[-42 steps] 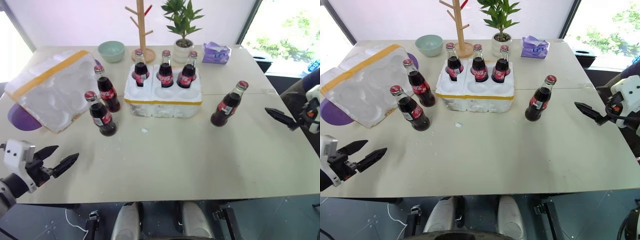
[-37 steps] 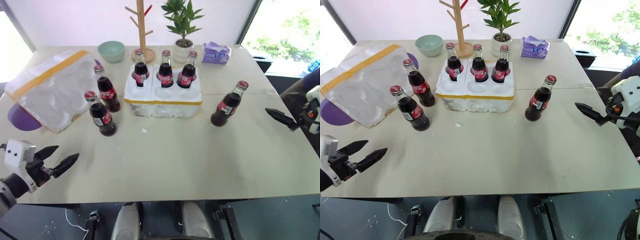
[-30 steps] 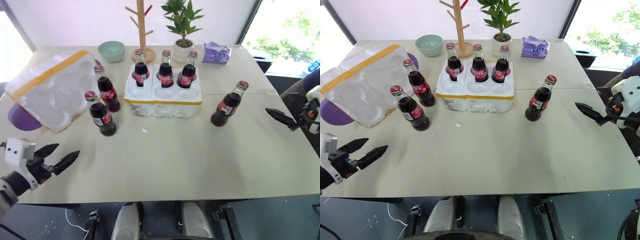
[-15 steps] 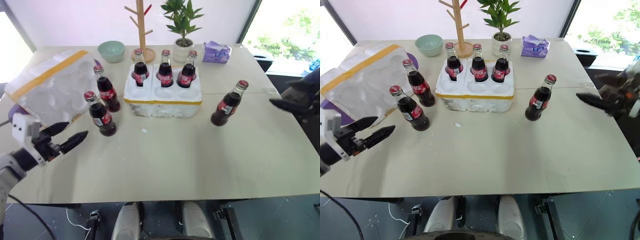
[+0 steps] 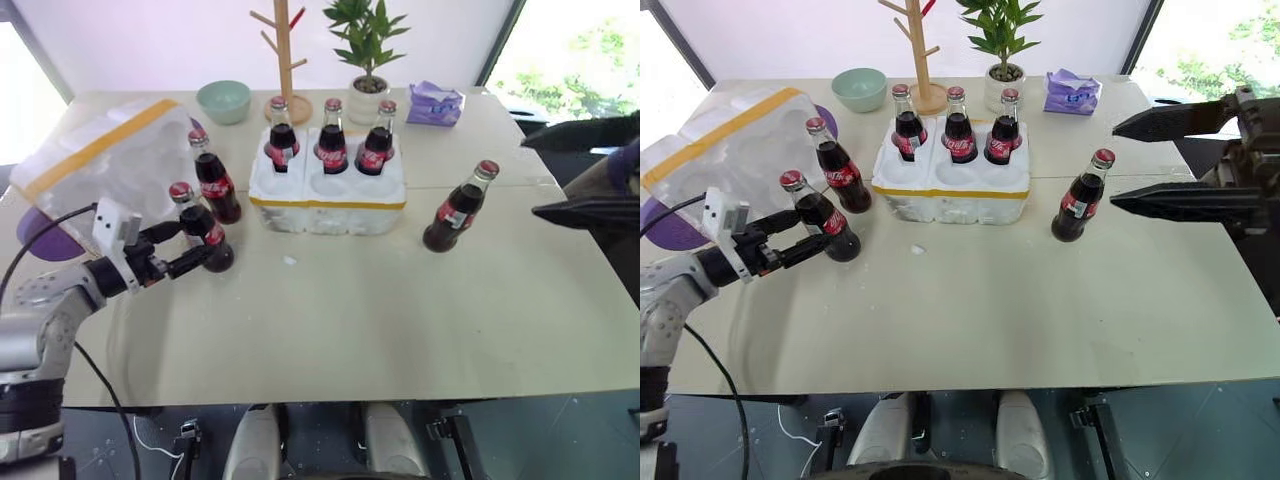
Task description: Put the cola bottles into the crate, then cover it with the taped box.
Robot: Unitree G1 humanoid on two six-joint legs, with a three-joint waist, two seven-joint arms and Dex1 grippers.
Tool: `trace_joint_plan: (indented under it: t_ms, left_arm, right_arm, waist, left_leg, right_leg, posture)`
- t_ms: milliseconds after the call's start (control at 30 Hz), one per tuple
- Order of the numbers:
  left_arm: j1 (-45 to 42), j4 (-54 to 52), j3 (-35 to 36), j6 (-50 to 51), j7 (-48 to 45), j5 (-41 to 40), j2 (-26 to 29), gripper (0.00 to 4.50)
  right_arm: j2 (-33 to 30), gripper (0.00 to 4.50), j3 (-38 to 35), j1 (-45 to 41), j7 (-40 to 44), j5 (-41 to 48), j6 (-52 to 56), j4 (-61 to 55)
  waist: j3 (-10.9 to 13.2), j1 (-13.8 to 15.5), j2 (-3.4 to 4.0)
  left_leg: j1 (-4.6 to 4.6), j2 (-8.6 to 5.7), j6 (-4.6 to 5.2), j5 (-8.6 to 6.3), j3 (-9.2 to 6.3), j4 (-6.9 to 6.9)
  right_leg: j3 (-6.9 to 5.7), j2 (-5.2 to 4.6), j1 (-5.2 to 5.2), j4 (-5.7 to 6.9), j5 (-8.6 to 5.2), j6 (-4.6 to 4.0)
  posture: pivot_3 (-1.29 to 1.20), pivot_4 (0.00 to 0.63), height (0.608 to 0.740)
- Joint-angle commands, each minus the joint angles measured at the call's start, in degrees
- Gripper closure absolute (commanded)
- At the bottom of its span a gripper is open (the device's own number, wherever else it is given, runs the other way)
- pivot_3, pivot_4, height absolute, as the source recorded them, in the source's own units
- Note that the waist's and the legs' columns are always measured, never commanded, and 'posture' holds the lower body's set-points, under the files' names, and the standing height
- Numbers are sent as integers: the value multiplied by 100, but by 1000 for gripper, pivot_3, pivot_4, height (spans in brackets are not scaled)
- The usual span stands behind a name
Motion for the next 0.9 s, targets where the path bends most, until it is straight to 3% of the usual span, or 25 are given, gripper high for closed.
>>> trace_joint_plan:
  t_ms: [33,167,267,333,567,733,900]
  left_arm:
    - [-238,196,-185,-307,-106,208,-81,35]
    - [-424,482,-259,-456,-153,314,-170,35]
    - [-380,474,-232,-503,-248,319,-145,793]
    - [-321,426,-220,-496,-329,344,-60,1683]
    - [-281,-298,58,547,-1073,-429,754,1658]
    - [-1633,58,-53,1287,-1461,-914,1105,1658]
    - [-3062,305,-491,2007,-1735,-1325,726,1658]
  right_arm:
    - [-50,0,-314,52,-182,252,97,-356]
    - [70,0,-330,15,-485,469,190,-497]
    - [138,0,-325,7,-696,587,205,-574]
    - [157,0,-300,13,-788,615,185,-593]
    - [232,0,-251,187,-978,623,216,-603]
    - [366,0,-210,236,-1118,532,56,-678]
    - [477,0,-221,333,-1230,511,-8,-744]
  waist:
    - [-1,-5,-1]
    - [0,-24,-1]
    - [0,-18,-1]
    - [0,-13,-1]
    - [4,-31,-7]
    - [13,50,-22]
    - [13,99,-23]
  left_leg:
    - [0,0,0,0,0,0]
    - [-1,0,1,1,2,1]
    - [-1,1,1,1,1,0]
    - [-1,1,1,1,1,1]
    - [-4,3,1,1,3,-2]
    - [-13,2,0,2,-7,10]
    - [-23,-4,3,0,0,15]
  right_leg:
    - [0,0,0,-1,0,0]
    - [1,1,-1,2,1,1]
    - [1,4,-2,3,1,1]
    - [1,3,-2,3,1,1]
    - [1,3,-7,2,1,1]
    - [-5,4,-8,7,1,0]
    - [-2,3,-6,-1,3,4]
  posture:
    - [0,150,740]
    - [0,150,740]
    - [0,150,740]
    - [0,150,740]
    - [0,150,740]
    - [0,150,740]
    - [0,150,740]
